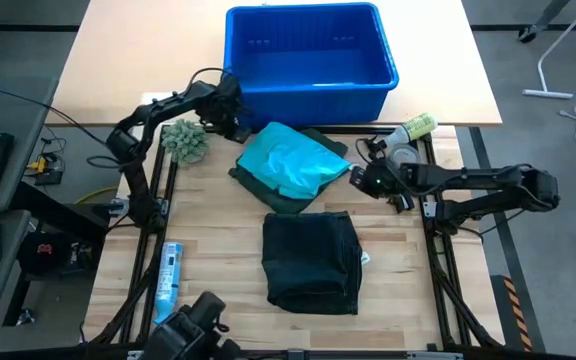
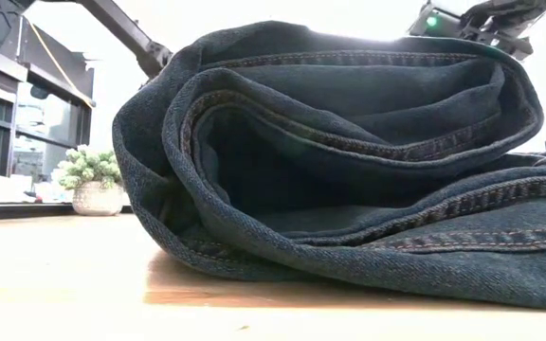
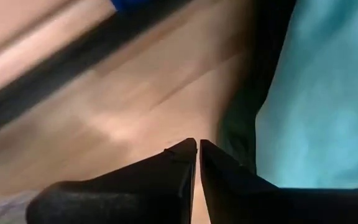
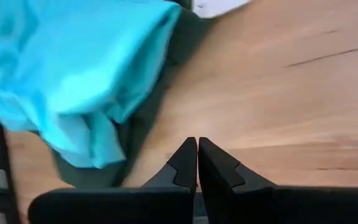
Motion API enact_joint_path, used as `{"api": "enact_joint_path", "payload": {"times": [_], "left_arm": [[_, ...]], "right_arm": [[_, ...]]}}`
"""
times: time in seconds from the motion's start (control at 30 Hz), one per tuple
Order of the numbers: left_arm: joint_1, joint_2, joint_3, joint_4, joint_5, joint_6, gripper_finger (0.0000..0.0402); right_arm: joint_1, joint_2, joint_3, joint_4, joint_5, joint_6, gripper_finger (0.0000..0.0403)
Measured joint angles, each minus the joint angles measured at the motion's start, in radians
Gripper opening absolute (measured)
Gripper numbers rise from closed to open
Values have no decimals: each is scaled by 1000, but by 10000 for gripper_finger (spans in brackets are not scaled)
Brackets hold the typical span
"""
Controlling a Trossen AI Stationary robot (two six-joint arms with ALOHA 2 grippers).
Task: Fold laundry
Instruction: Stack the stacked clothes on top of the black pants
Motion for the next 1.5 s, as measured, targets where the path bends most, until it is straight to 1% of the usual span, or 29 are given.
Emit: {"api": "enact_joint_path", "payload": {"times": [0.1, 0.2, 0.27, 0.37, 0.47, 0.53, 0.6, 0.67, 0.73, 0.8, 0.87, 0.93, 0.97, 1.07, 1.2, 1.27, 1.33, 1.43, 1.5], "left_arm": [[0, 15, 2, 10, 72, 8, 17], [-5, 15, 2, 17, 83, 30, 30], [-6, 6, 1, 12, 107, 25, 44], [-6, -13, -2, -14, 186, 1, 74], [-11, -35, -1, -62, 264, -26, 112], [-27, -48, -1, -103, 292, -32, 139], [-48, -67, -1, -166, 297, -31, 164], [-76, -96, -1, -205, 268, -31, 186], [-111, -130, -9, -200, 161, -57, 200], [-148, -170, -41, -166, 46, -99, 206], [-178, -208, -95, -98, -29, -165, 208], [-199, -244, -170, -6, -41, -266, 209], [-207, -264, -217, 43, -28, -321, 209], [-218, -315, -336, 198, 90, -475, 209], [-197, -336, -419, 389, 215, -572, 207], [-155, -303, -434, 471, 349, -622, 202], [-117, -248, -434, 511, 493, -660, 196], [-81, -187, -403, 527, 626, -684, 184], [-66, -164, -371, 548, 680, -684, 175]], "right_arm": [[-11, 3, 0, 46, 3, -11, 0], [-23, 26, 1, 43, -5, -77, 1], [-35, 50, 1, 44, -39, -126, 7], [-42, 88, 0, 70, -104, -198, 32], [-43, 112, 0, 91, -140, -260, 69], [-43, 113, 0, 90, -155, -291, 92], [-43, 109, 0, 89, -155, -302, 110], [-43, 103, 0, 88, -154, -318, 120], [-43, 102, 0, 89, -153, -338, 123], [-43, 102, 0, 86, -153, -358, 124], [-43, 102, 0, 86, -152, -364, 124], [-43, 102, 0, 85, -153, -363, 124], [-43, 102, 0, 85, -154, -363, 124], [-43, 102, 0, 84, -155, -363, 124], [-45, 102, 0, 84, -156, -363, 124], [-48, 102, 0, 84, -164, -363, 124], [-48, 102, 0, 85, -173, -363, 124], [-48, 102, 1, 86, -188, -363, 124], [-48, 102, 1, 87, -194, -363, 124]]}}
